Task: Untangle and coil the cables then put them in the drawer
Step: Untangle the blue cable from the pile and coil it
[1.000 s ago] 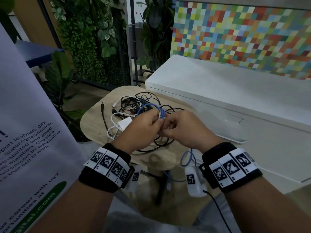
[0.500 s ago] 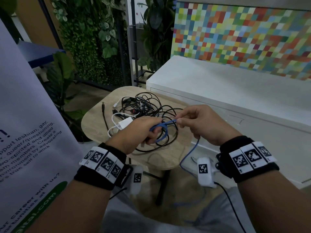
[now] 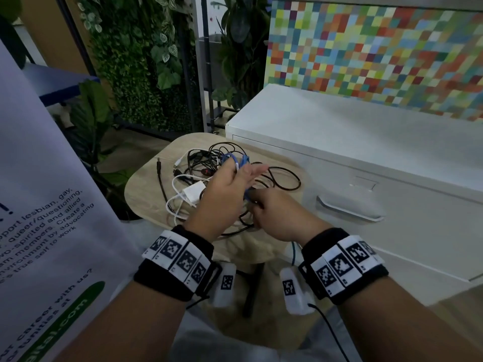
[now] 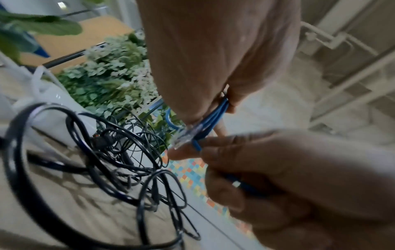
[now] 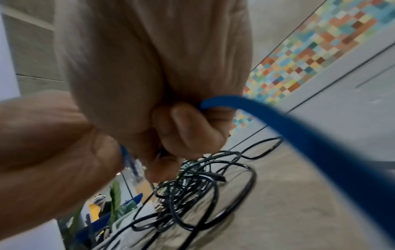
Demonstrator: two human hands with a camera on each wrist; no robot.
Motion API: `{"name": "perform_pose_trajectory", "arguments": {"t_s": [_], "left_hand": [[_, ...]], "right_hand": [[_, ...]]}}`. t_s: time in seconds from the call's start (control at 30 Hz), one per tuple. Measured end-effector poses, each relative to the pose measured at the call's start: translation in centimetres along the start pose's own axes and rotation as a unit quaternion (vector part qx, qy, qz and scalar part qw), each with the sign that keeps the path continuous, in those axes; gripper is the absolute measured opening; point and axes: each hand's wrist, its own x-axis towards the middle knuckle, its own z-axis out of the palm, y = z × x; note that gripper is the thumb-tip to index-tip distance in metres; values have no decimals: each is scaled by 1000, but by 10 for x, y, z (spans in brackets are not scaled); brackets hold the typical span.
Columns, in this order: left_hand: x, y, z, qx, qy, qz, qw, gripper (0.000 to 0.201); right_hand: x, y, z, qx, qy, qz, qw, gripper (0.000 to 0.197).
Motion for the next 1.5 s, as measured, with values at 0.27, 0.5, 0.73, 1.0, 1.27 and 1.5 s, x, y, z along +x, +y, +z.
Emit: {"name": "perform_pose_trajectory", "arguments": {"t_s": [0.27,0.5,0.73,1.0,1.27,1.5], "left_hand": [[-7,-8,-7,432,-33,76,898,23],[-2,-2,-21,321,-108,-54,939,46],[-12,12,-28,-23,-121,-137,983,43],[-18,22,-8,-183,-90,-118,972,28],[-13,3,8,-127,11,-63,990,23],[-16,4,7,283,-29,75,956,18]], "right_hand": [[-6,-11,-23,-66,9,-23,998,32],[-12,0,-62,25,76,-25,996,8],[-7,19,-59,190,188,26,963,13],[4,19,-6,342,74,112,930,27],[-1,-2,2,75,11,58,995,19],[-12,-19,-13,45,-69,45,996,29]]}}
